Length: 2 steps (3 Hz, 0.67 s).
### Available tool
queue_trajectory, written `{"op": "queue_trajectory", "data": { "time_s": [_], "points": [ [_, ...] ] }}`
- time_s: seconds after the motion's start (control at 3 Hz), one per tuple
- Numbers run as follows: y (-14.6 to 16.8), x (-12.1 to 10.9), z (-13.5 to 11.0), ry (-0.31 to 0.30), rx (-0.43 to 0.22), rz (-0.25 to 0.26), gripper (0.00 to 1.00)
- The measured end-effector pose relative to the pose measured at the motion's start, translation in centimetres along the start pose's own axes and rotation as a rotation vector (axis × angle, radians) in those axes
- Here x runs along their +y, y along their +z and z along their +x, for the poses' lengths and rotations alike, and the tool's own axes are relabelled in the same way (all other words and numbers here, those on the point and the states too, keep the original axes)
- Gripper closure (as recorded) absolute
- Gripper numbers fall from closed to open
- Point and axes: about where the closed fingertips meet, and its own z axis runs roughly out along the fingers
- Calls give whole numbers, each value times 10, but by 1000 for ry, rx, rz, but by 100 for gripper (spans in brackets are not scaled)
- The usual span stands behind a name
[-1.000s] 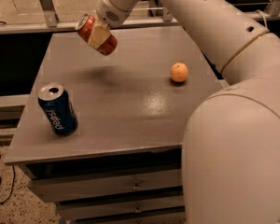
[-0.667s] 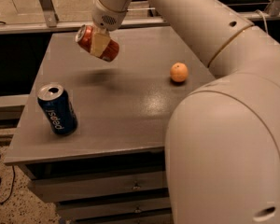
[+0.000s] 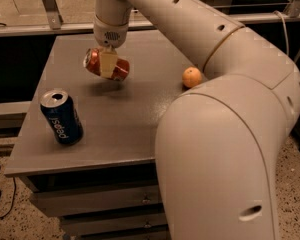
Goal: Knock coke can over
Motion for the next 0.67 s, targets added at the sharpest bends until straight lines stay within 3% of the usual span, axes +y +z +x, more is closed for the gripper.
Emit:
{"op": "queue_trajectory", "data": {
  "time_s": [0.33,0.67],
  "points": [
    [17,11,1,-9,22,-53,59],
    [24,16,-1,-11,24,-74,36]
  ]
}}
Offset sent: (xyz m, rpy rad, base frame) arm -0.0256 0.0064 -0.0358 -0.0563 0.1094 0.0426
